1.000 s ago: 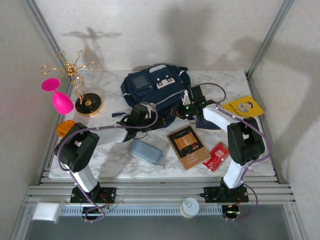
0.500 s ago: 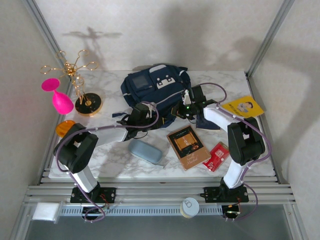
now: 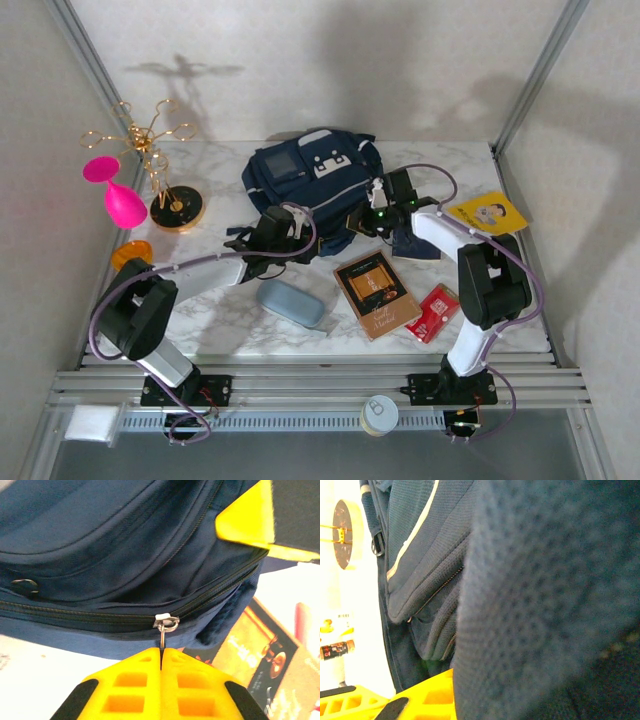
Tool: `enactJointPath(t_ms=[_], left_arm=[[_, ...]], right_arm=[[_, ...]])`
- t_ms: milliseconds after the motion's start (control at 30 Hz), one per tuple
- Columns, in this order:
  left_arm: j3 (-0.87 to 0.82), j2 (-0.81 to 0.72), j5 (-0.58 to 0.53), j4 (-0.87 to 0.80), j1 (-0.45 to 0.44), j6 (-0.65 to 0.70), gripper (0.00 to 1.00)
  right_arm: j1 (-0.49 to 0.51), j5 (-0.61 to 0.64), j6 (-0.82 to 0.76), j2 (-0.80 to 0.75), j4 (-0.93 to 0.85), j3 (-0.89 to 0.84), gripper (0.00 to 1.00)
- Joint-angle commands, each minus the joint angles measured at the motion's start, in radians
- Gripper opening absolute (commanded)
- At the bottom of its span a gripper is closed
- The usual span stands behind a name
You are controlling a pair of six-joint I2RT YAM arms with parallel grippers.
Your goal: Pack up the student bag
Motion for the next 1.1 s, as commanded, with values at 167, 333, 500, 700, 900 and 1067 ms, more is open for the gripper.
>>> enactJointPath(t_ms=[167,333,500,700,900,1067], left_arm=[[-0.008,-0.008,0.024,-0.044,0.004,0.067,0.0],[0.0,0.022,0.037,-0.036,0.004,0.063,0.0],[0.02,0.025,0.039,-0.031,0.001,0.057,0.0],[0.03,0.042,0.058,-0.017,-0.001,0.045,0.0],[0.038,0.053,0.058,-0.014,-0.008,0.036,0.0],[0.034,0.066,0.052,-0.008,-0.007,0.035,0.0]], right_arm=[[-0.024,0.037,-0.03,-0.035,0.058,0.058,0.0],[-0.023,0.076,0.004,-0.04,0.035,0.038,0.37],[-0.008,0.205,0.17,-0.12,-0.047,-0.048,0.8],[0.117,0.202,0.499,-0.202,0.154,-0.249,0.99],[0.211,0.353,0.752,-0.134,0.279,-0.256,0.99],[0.201,0.417,0.804,-0.042,0.347,-0.228,0.9]])
